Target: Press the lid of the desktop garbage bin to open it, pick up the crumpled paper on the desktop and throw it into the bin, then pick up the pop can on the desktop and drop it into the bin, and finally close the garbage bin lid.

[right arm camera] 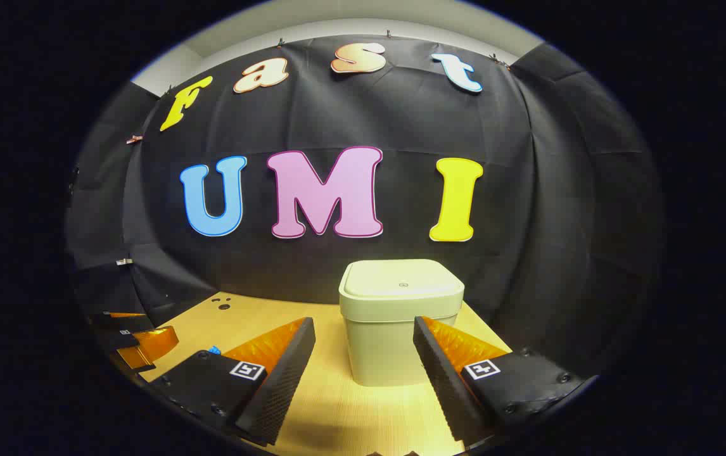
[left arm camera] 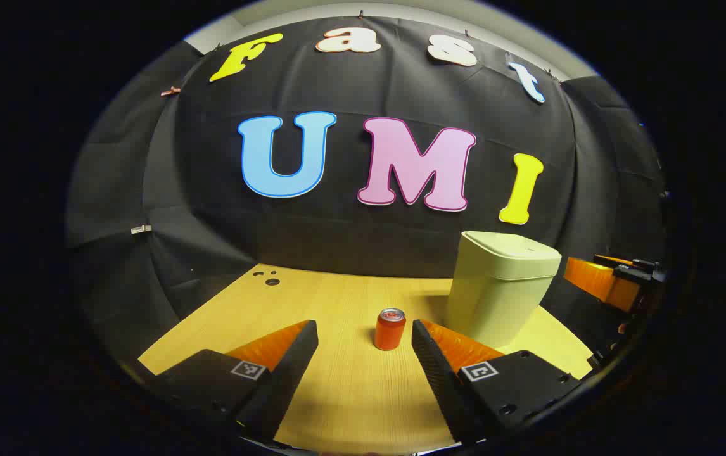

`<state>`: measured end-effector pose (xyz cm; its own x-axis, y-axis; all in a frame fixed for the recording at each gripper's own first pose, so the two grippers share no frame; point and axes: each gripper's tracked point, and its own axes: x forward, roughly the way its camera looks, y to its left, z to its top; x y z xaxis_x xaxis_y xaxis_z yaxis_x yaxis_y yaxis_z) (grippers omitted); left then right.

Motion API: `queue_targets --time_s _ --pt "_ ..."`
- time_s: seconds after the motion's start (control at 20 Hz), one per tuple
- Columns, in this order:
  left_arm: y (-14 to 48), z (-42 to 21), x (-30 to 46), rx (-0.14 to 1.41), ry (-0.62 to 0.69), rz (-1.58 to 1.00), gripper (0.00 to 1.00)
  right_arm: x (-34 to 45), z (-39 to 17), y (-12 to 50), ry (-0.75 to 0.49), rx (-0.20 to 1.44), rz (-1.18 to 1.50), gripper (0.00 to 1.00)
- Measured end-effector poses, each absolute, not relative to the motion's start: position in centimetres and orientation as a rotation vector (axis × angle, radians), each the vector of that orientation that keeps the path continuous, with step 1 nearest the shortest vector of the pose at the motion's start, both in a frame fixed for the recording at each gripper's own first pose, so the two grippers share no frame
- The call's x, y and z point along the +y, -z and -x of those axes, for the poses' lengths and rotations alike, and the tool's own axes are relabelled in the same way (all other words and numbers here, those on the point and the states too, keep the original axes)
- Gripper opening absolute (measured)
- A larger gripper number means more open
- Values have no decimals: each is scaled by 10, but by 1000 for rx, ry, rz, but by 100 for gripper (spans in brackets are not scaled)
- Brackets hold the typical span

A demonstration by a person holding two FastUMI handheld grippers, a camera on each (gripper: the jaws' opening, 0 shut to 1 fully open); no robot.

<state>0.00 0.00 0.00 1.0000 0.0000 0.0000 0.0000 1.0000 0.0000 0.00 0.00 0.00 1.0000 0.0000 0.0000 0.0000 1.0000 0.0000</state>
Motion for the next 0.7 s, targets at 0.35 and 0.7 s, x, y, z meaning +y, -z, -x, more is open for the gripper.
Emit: queue_targets --time_s 0.35,0.7 --pt "1 -3 -11 -12 18 -52 95 3 -2 10 -15 49 -17 98" --pt "2 -8 -8 -3 10 -39 96 -1 -5 13 -17 55 -7 98"
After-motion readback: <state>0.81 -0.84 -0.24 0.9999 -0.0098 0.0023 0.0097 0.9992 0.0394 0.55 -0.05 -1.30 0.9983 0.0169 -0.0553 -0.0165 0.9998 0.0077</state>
